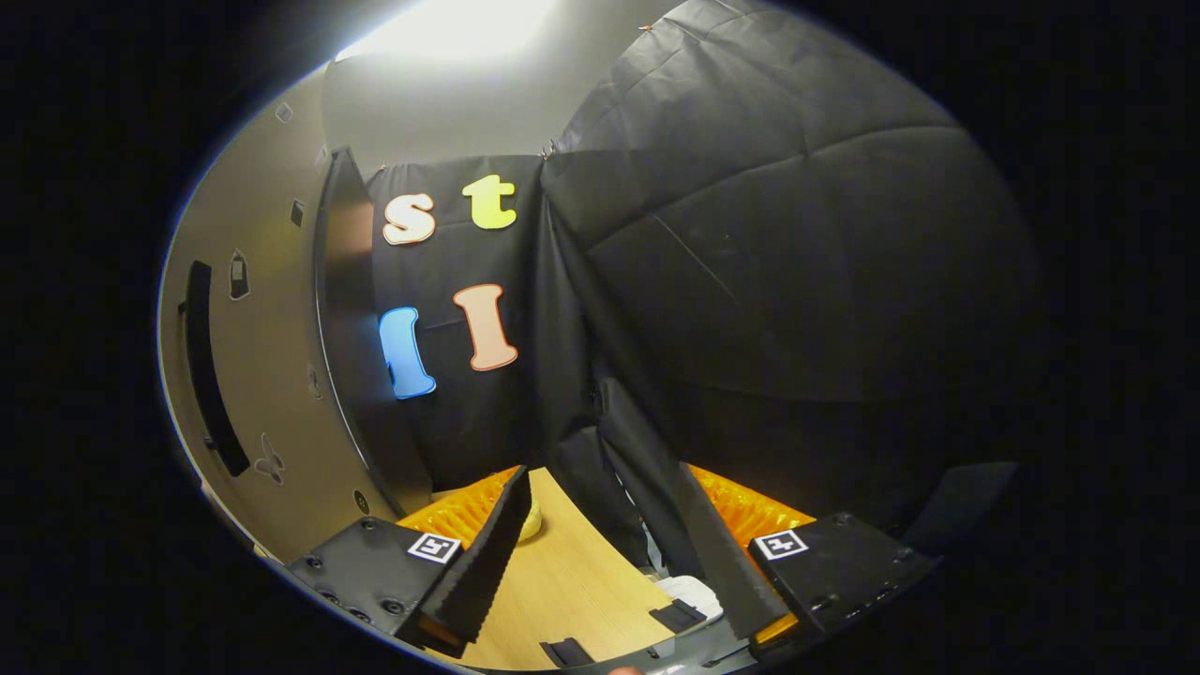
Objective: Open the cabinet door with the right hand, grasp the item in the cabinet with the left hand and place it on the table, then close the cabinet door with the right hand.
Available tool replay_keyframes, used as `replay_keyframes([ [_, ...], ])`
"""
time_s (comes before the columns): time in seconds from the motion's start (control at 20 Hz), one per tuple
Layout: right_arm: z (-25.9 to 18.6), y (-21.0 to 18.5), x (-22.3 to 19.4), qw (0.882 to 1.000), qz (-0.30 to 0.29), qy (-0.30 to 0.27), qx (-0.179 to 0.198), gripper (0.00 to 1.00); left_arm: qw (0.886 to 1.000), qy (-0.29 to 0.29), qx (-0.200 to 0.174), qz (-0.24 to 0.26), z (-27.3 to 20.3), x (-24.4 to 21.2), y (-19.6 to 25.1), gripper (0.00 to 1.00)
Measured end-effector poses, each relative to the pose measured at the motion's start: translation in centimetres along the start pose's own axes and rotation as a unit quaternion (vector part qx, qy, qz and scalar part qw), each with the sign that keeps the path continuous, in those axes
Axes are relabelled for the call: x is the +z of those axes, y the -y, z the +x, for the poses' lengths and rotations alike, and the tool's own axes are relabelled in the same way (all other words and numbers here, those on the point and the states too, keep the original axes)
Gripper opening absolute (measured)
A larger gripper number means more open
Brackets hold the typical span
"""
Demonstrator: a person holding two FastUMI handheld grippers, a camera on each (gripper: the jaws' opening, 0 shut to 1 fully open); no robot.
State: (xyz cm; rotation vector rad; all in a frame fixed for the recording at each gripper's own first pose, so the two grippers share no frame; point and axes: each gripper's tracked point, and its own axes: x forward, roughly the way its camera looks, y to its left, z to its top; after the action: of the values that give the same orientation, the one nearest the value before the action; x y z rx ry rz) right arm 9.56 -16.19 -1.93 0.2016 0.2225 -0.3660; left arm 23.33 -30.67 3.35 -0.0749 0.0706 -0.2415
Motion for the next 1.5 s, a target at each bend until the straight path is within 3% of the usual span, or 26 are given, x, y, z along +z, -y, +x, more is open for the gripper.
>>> replay_keyframes([
  [0.3, 0.7, -0.9, -0.7, 0.999, -0.036, -0.006, -0.012, 0.98, 0.999, -0.039, 0.000, -0.002, 3.9, -2.9, -0.2, 0.87],
  [0.6, 2.3, -3.1, -1.5, 0.999, -0.047, -0.018, 0.002, 0.98, 0.999, -0.048, 0.010, 0.000, 4.8, -3.6, -0.8, 0.53],
  [0.7, 2.4, -3.4, -1.6, 0.998, -0.051, -0.019, 0.006, 0.98, 0.999, -0.049, 0.006, -0.007, 4.8, -4.0, -0.8, 0.49],
  [0.8, 2.5, -3.6, -1.6, 0.998, -0.051, -0.018, 0.013, 0.92, 0.999, -0.047, 0.000, -0.014, 4.0, -3.8, -0.8, 0.49],
  [1.5, 3.1, -5.4, -1.3, 0.994, -0.057, -0.012, 0.091, 0.92, 1.000, 0.014, 0.008, -0.004, -7.1, -1.7, -4.7, 0.51],
])
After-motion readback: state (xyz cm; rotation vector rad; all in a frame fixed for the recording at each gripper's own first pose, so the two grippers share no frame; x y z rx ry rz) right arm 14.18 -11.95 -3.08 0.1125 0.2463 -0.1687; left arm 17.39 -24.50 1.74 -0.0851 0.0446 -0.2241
